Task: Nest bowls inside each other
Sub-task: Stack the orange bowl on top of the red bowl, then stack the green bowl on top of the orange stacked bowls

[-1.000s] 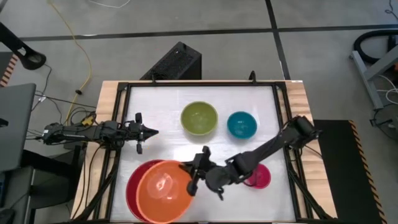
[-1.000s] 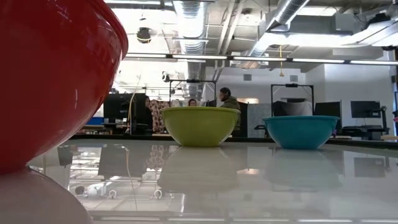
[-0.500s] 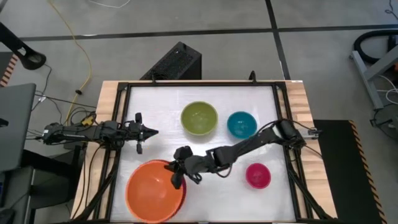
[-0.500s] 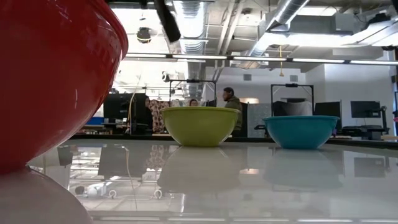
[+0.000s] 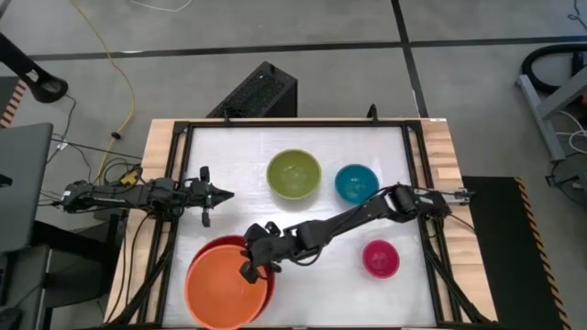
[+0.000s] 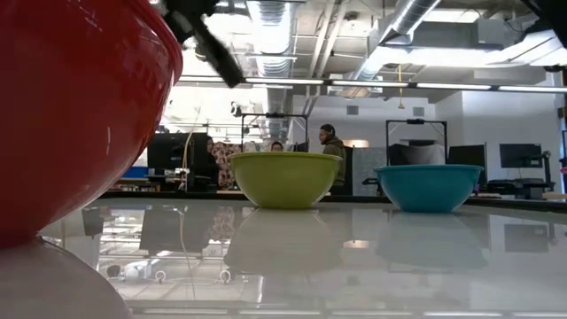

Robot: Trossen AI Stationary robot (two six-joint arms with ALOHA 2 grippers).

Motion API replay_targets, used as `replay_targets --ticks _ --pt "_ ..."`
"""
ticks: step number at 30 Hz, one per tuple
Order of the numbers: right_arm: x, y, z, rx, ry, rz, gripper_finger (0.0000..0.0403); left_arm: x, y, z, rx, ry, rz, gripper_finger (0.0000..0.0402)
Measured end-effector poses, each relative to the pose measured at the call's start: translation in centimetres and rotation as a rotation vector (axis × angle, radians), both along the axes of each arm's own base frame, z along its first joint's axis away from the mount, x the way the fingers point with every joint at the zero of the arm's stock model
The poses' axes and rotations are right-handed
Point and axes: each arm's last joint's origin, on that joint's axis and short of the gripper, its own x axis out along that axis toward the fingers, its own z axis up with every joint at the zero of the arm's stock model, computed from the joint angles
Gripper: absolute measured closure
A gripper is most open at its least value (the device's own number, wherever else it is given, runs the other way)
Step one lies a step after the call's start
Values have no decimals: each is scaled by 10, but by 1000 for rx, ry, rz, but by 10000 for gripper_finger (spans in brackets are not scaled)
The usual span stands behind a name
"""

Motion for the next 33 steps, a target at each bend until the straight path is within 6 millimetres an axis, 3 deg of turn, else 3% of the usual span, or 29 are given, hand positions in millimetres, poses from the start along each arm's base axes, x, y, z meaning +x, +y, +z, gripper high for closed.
replay_targets --ticks 3,12,23,27,33 --pt "5 -1 -12 -16 57 -1 382 0 0 0 0 3 0 401" --pt "7 -3 -9 -12 61 3 379 0 0 -1 0 7 0 401" --pt "7 -6 -10 14 86 45 287 0 0 -1 0 7 0 401" --pt "4 -9 -1 -9 87 64 281 0 0 -1 0 7 -1 401" --pt "-10 -17 31 -102 65 54 283 0 0 -1 0 7 0 401"
